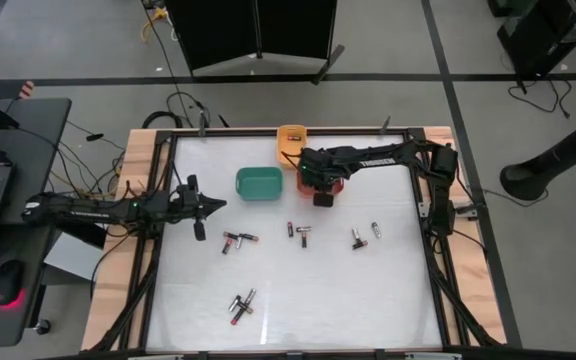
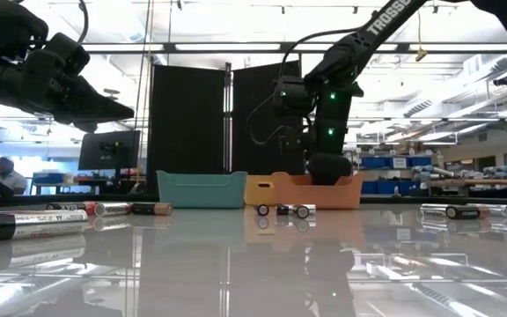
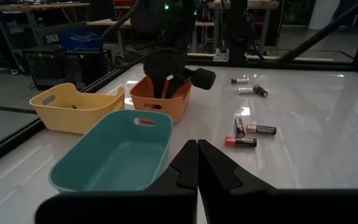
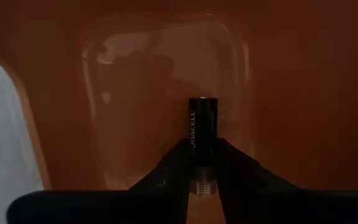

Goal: Sort batteries
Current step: Put the brown battery into the orange bin, then put the silver battery into the green bin

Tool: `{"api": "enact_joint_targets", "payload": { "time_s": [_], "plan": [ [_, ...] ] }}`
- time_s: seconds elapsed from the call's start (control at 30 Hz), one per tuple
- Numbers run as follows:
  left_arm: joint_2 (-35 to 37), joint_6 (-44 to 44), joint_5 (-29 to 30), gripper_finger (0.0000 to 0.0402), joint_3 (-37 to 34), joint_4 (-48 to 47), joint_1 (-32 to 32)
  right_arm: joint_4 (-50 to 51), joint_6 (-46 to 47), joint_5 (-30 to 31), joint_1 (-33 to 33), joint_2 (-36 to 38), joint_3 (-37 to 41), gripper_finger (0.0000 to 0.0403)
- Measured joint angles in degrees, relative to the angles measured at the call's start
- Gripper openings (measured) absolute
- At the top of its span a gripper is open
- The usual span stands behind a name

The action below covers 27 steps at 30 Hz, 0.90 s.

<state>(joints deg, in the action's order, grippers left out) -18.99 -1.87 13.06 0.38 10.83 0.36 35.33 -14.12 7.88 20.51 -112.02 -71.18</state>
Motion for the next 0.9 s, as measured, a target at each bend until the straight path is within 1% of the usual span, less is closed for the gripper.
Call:
{"api": "enact_joint_targets", "payload": {
  "time_s": [0.17,0.3,0.4,0.5,0.57,0.67,0.7,0.83,0.9],
  "plan": [
    [-0.3,0.0,0.0,0.0010,0.0,0.0,0.0,0.8,1.9,0.1,-0.6,2.5,0.3,0.0110],
    [-0.6,0.1,0.0,0.0010,0.2,-0.5,0.0,2.7,3.0,2.0,-2.2,7.1,0.3,0.0131],
    [-1.5,0.3,-0.8,0.0010,2.0,-2.2,0.0,4.7,3.3,3.9,-3.8,11.2,0.3,0.0136],
    [-2.8,0.3,-1.0,0.0010,4.3,-5.1,0.0,7.3,4.0,4.8,-5.5,15.2,0.3,0.0113],
    [-4.1,0.2,-1.1,0.0010,6.0,-8.3,0.0,7.3,4.5,4.9,-6.8,17.1,0.6,0.0079],
    [-6.6,-0.8,-2.2,0.0010,8.6,-12.0,0.0,6.2,4.7,4.9,-8.6,19.7,3.1,0.0018],
    [-7.7,-1.3,-2.9,0.0010,9.6,-13.1,0.0,5.4,5.2,4.9,-9.1,20.3,4.4,0.0012],
    [-12.7,-3.4,-6.8,0.0010,13.2,-16.2,-0.8,1.9,9.2,5.0,-11.5,22.8,10.5,0.0024],
    [-15.8,-4.4,-8.3,0.0010,15.2,-17.2,-2.0,-0.4,11.3,5.4,-13.1,24.0,13.8,0.0022]
  ]
}}
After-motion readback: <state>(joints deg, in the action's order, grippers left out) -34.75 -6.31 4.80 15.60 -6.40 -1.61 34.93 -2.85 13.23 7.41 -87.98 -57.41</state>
